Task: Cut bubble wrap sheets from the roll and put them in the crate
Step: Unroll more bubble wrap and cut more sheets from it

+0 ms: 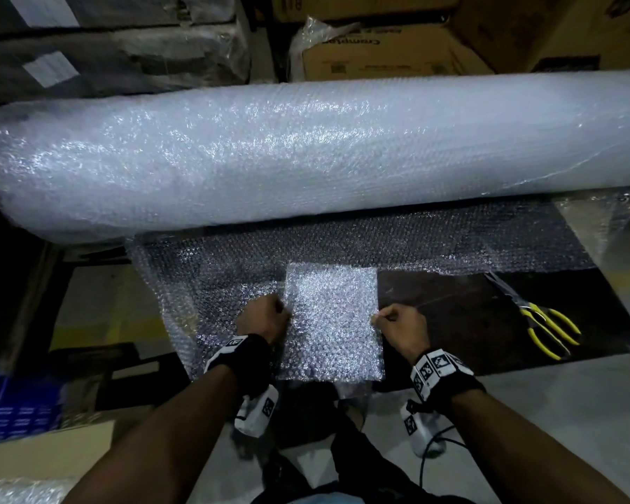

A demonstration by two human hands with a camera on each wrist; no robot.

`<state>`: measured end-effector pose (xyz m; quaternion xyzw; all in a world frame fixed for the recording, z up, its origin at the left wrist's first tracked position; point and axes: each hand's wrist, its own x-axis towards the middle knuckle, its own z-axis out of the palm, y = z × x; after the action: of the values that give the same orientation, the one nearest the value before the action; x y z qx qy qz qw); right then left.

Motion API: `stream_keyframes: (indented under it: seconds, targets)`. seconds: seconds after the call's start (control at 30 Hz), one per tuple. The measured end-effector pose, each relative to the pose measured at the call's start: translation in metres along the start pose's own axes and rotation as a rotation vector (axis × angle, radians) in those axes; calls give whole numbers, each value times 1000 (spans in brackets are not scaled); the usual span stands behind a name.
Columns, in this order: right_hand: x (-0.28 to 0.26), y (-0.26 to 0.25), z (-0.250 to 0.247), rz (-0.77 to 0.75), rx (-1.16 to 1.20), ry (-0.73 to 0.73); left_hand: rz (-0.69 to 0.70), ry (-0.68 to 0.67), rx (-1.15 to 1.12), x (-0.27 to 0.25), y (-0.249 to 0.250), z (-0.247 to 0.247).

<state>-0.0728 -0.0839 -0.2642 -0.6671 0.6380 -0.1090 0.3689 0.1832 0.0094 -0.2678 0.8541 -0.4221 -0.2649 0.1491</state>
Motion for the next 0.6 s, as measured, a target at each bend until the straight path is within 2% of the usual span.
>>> stream_keyframes:
  seconds: [0.2, 0.27, 0.33, 0.4, 0.47, 0.53, 0.6]
  targets:
    - [-2, 0, 0, -18, -54, 32, 45, 46, -15, -3, -4, 0]
    - [-3, -3, -3, -78, -118, 97, 156, 109, 75, -7, -4, -4]
    - [-2, -10, -7, -213, -230, 131, 334, 128, 172, -8, 6, -11]
    - [5, -16, -10, -374, -334, 96, 487, 14, 310, -6, 22, -15]
    - [16, -26, -10, -476, -415, -25, 557, -153, 464, 3, 37, -15]
    - [26, -38, -8, -481, -503, -171, 571, -263, 583, 12, 47, -12]
    - [35, -46, -7, -466, -621, -264, 552, -313, 670, 18, 51, -9]
